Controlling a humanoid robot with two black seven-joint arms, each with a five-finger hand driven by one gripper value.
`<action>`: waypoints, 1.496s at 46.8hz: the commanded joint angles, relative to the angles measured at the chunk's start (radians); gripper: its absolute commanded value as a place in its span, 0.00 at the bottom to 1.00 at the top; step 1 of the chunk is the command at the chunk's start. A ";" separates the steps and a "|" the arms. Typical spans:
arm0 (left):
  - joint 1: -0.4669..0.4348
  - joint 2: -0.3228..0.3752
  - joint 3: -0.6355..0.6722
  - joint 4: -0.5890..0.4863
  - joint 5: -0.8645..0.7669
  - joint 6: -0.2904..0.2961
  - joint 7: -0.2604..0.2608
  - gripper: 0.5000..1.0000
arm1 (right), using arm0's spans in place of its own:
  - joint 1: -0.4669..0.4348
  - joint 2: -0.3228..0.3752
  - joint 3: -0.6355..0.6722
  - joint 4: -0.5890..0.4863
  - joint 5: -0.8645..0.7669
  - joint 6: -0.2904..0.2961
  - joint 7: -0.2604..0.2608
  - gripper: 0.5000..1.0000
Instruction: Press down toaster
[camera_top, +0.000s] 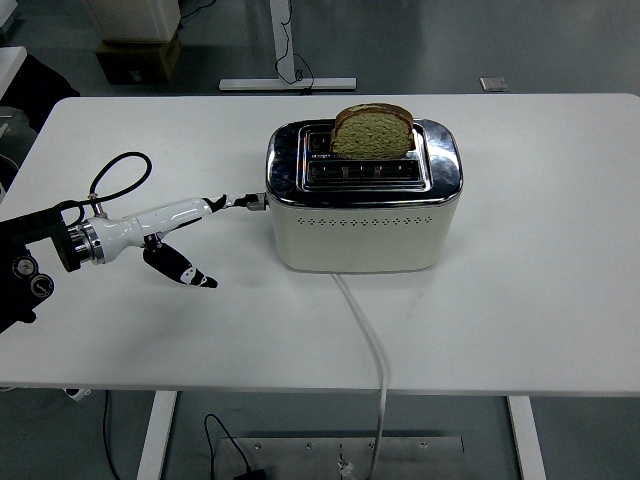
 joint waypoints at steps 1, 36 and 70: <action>0.001 -0.001 0.001 0.001 -0.001 0.001 0.000 1.00 | 0.000 0.000 0.000 -0.001 0.000 0.002 0.000 1.00; 0.015 -0.003 0.002 0.015 -0.008 0.004 0.003 1.00 | -0.001 0.000 0.000 0.001 -0.002 0.000 0.001 1.00; 0.015 -0.035 0.021 0.046 -0.008 0.006 0.005 1.00 | 0.000 0.000 0.000 0.001 0.000 0.000 0.000 1.00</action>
